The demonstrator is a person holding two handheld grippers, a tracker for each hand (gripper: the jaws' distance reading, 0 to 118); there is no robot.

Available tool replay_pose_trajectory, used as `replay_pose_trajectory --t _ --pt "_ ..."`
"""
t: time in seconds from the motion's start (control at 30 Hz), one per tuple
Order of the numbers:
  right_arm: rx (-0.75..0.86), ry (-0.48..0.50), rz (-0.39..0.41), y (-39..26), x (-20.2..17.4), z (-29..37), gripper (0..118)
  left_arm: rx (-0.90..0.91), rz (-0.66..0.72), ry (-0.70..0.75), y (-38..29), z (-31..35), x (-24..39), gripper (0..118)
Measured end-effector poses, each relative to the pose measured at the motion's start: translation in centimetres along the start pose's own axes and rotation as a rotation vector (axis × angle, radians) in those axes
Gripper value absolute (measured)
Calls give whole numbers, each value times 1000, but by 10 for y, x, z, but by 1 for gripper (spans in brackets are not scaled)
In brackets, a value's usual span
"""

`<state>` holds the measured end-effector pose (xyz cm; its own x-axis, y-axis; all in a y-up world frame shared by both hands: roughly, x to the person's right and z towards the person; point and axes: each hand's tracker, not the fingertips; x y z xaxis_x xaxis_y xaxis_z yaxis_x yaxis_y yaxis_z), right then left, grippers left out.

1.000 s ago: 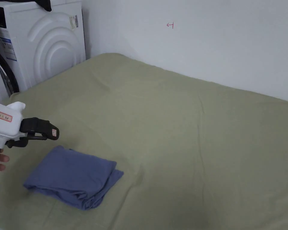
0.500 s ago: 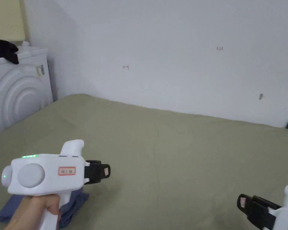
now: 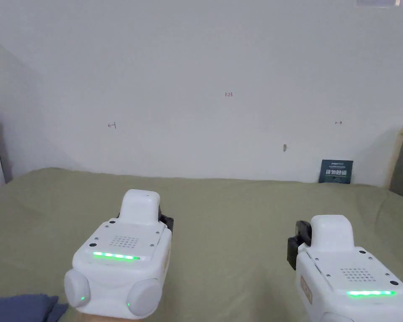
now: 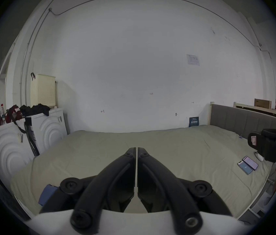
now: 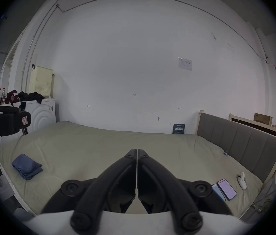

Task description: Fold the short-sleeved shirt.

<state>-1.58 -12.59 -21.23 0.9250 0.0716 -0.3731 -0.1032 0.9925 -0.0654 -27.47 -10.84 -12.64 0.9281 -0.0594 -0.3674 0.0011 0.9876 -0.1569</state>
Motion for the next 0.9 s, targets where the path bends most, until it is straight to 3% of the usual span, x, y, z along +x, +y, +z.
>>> replay_pose_trajectory --t 0.43,0.47,0.5,0.53,0.57,0.6,0.73,0.9 --pt "23 18 -9 4 0 3 8 -1 -2 -15 -1 3 -3 3" --pt "24 17 -8 4 0 3 13 4 -2 -16 -2 4 -4 9" --pt "25 14 -10 5 -1 3 41 11 -7 -8 -3 4 -4 42" --pt "23 12 -12 5 -1 1 75 3 -8 1 -3 1 -4 89" --pt "14 13 -12 6 -1 -1 107 -19 -6 -5 -4 -1 -6 118" --pt "10 27 -12 5 -3 0 118 16 3 -21 -12 1 -4 117" --pt "49 -4 28 21 -10 -2 118 24 -19 9 -2 10 -9 118" --pt "1 49 -45 15 6 10 118 22 -9 11 4 14 -14 118"
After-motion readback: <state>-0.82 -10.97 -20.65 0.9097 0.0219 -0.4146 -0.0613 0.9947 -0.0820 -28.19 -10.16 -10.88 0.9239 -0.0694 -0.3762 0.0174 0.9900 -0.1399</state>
